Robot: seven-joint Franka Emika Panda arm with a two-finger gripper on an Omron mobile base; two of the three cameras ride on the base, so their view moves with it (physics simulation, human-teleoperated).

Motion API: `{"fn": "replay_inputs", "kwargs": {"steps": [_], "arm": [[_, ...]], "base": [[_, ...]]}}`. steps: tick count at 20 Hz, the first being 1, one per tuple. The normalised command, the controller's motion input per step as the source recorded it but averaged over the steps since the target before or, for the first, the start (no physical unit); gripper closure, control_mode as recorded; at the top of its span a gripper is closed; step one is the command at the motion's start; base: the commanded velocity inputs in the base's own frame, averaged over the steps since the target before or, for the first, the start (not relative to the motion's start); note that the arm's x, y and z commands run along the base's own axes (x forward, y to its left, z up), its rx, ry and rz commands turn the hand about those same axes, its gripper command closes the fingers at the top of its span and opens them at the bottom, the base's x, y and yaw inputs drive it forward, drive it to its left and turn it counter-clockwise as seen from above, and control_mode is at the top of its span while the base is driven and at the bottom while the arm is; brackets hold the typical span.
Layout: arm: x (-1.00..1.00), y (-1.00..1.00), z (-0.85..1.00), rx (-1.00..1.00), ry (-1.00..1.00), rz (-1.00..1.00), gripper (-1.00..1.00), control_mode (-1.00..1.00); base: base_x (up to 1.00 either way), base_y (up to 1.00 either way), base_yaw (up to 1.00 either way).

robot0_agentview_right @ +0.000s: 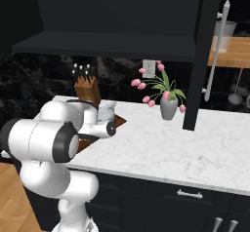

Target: Pick the kettle from the counter and place it on the tray. Then pick the mug from the cabinet and place it on the tray. Then close the cabinet doors.

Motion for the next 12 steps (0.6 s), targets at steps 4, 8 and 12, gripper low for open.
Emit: {"fn": "replay_inputs", "kwargs": {"steps": [4,8,12], "arm": [[0.21,0.02,-0.12,0.0,0.0,0.0,1.0,-1.0],[0.05,0.03,-0.18,-0.03,-0.01,0.0,1.0,-1.0],[0.0,0.0,-0.09,-0.01,0.0,0.0,1.0,-1.0]], "base": [[0.0,0.0,0.0],[0.0,0.0,0.0],[0.0,0.0,0.0]]}}
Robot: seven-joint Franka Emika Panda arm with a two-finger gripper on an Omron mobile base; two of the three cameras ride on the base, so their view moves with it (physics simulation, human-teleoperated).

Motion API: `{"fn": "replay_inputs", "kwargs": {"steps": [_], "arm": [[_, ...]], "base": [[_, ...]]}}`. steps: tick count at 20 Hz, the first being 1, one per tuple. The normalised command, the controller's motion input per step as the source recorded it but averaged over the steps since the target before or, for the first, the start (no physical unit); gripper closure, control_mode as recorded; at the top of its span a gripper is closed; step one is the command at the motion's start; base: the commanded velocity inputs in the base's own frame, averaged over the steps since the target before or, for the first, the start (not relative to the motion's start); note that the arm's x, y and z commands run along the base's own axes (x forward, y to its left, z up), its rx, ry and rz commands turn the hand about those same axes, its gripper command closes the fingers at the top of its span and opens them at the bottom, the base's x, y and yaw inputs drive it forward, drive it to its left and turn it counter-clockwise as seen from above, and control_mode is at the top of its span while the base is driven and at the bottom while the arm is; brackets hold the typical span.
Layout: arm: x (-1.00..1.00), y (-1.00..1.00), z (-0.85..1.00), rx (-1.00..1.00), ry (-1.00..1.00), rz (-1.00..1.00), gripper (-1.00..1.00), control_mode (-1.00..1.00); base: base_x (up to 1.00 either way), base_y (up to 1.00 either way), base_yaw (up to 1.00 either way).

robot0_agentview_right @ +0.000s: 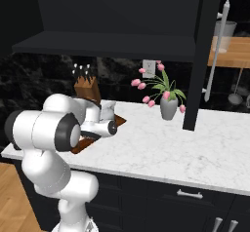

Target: Pick the kettle from the counter and place it on the tray. Then pick the mug from the cabinet and place it on the tray. Then close the cabinet doors.

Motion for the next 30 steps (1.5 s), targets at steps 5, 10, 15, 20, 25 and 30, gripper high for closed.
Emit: {"fn": "replay_inputs", "kwargs": {"steps": [5,10,15,20,25,30], "arm": [[-0.05,0.01,-0.01,0.0,0.0,0.0,1.0,-1.0],[-0.16,0.04,0.0,0.0,0.0,0.0,-1.0,-1.0],[-0.1,0.02,0.0,0.0,0.0,0.0,-1.0,-1.0],[-0.07,0.0,0.07,0.0,0.0,0.0,-1.0,-1.0],[-0.1,0.0,0.14,0.0,0.0,0.0,-1.0,-1.0],[-0.26,-0.12,0.23,0.0,0.0,-0.02,-1.0,-1.0]], "base": [[0.0,0.0,0.0],[0.0,0.0,0.0],[0.0,0.0,0.0],[0.0,0.0,0.0],[0.0,0.0,0.0],[0.0,0.0,0.0]]}}
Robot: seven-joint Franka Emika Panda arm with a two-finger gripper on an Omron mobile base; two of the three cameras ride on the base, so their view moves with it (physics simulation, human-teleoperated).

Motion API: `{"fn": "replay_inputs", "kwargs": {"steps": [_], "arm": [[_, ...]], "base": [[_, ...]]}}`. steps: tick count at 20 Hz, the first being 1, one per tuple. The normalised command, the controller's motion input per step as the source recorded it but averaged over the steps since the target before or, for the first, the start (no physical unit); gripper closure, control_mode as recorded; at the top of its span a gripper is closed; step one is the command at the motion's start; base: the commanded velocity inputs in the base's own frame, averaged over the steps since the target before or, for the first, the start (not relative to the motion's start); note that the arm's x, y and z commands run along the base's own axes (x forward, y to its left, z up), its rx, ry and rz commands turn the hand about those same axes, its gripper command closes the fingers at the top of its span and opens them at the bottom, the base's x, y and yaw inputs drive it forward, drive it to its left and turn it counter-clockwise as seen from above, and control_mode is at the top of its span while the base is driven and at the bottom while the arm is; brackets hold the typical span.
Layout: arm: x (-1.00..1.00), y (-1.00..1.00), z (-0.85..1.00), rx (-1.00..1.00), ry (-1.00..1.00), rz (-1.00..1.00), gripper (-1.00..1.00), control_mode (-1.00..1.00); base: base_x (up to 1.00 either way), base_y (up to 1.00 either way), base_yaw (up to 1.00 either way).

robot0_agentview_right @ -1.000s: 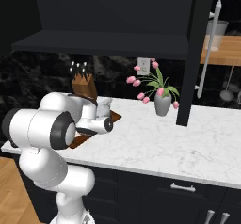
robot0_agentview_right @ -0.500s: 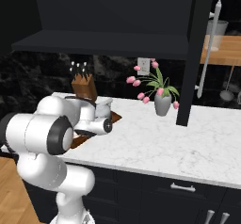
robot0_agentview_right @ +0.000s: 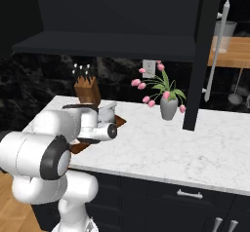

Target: Pick the kettle from the counter and place it on the tray. Then pick the mug from the cabinet and place it on the tray. Then close the cabinet doors.

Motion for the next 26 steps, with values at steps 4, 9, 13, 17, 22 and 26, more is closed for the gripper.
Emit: {"fn": "replay_inputs", "kwargs": {"steps": [4,9,13,17,22,26], "arm": [[-0.25,-0.14,0.3,0.0,0.0,-0.08,-1.0,-1.0],[-0.26,-0.05,0.42,0.0,0.0,-0.08,-1.0,-1.0],[-0.3,0.0,0.53,-0.01,0.0,-0.09,-1.0,-1.0],[-0.35,-0.05,0.52,-0.01,0.09,-0.17,-1.0,-1.0],[-0.33,0.0,0.55,0.0,0.15,-0.2,-1.0,-1.0],[-0.43,0.0,0.57,0.0,0.1,-0.2,-1.0,-1.0]], "base": [[0.0,0.0,0.0],[0.0,0.0,0.0],[0.0,0.0,0.0],[0.0,0.0,0.0],[0.0,0.0,0.0],[0.0,0.0,0.0]]}}
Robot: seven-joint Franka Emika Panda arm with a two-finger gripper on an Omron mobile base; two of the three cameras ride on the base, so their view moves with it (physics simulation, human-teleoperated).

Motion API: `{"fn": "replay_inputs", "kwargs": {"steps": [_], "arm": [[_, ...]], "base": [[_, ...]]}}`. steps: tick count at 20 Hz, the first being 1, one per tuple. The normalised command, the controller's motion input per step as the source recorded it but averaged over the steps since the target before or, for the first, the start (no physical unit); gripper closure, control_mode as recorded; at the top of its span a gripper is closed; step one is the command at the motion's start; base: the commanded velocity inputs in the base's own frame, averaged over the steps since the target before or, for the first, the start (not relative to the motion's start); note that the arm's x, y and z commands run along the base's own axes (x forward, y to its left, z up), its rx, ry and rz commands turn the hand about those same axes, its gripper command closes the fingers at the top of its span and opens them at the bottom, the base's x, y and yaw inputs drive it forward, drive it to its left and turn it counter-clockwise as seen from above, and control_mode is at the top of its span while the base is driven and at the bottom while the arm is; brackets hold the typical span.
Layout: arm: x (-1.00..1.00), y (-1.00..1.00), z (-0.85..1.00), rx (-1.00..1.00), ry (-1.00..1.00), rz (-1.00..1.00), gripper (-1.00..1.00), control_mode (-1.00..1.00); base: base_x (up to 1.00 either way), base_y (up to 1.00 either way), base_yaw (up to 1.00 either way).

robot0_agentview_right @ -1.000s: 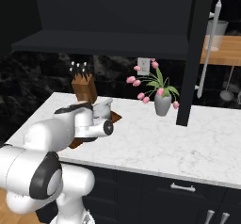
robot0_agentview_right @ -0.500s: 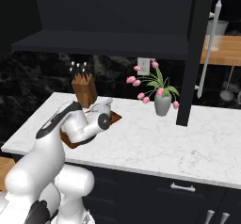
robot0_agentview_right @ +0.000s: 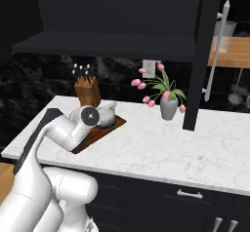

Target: Pick the kettle from the counter and place it on the tray. Then pick the mug from the cabinet and place it on the tray. Then close the cabinet doors.

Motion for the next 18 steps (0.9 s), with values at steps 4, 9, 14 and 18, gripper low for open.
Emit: {"fn": "replay_inputs", "kwargs": {"steps": [4,9,14,18], "arm": [[-0.41,0.0,0.52,0.0,0.16,-0.23,-1.0,-1.0],[-0.4,0.0,0.5,0.0,0.11,-0.19,-1.0,-1.0],[-0.39,0.02,0.48,0.0,0.09,-0.21,-1.0,-1.0],[-0.37,0.0,0.41,0.0,0.01,-0.12,-1.0,-1.0]], "base": [[0.0,0.0,0.0],[0.0,0.0,0.0],[0.0,0.0,0.0],[0.0,0.0,0.0]]}}
